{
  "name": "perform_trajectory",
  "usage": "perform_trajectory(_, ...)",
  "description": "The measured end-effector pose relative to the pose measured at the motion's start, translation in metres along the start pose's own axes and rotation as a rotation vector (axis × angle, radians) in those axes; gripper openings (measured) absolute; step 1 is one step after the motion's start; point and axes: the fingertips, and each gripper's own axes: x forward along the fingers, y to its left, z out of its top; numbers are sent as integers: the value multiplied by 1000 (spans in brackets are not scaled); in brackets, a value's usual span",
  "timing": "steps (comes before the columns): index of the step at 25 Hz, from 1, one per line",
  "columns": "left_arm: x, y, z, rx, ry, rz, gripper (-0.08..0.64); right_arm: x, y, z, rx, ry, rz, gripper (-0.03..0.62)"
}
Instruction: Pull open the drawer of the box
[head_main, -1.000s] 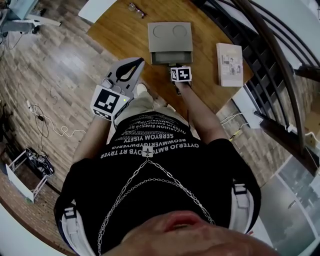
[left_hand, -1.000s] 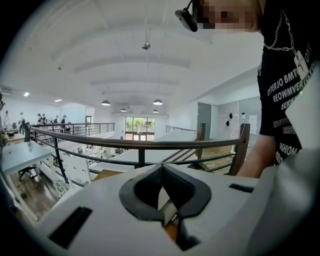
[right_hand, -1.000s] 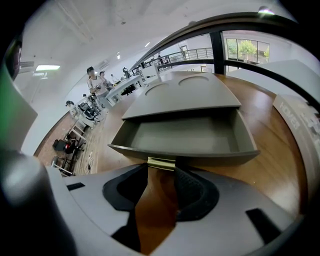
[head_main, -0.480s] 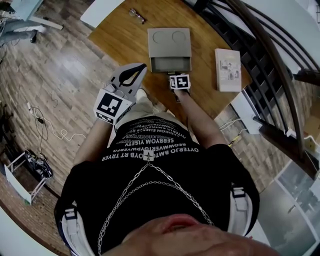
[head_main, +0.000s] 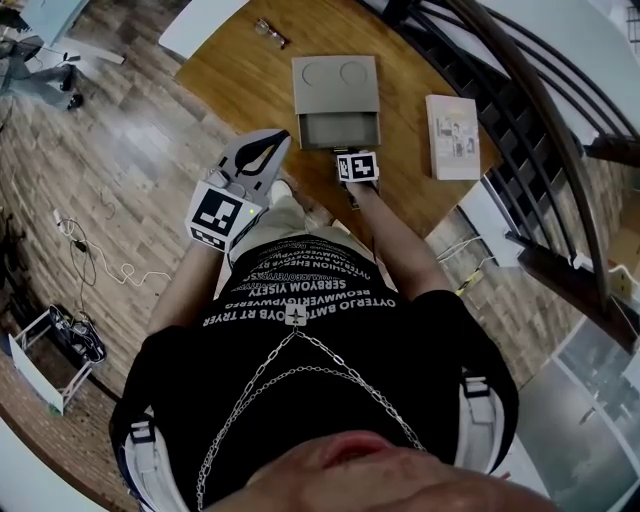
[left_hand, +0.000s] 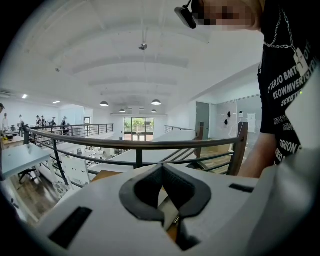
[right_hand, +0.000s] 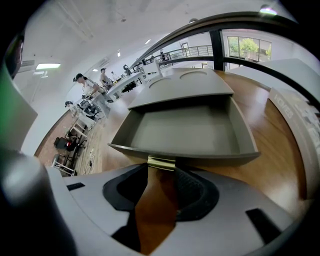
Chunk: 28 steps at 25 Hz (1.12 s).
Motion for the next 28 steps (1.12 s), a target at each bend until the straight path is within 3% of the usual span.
perform_trajectory(28, -40, -33, -12, 27, 17, 9, 6, -13, 13, -45, -9, 21, -8, 163)
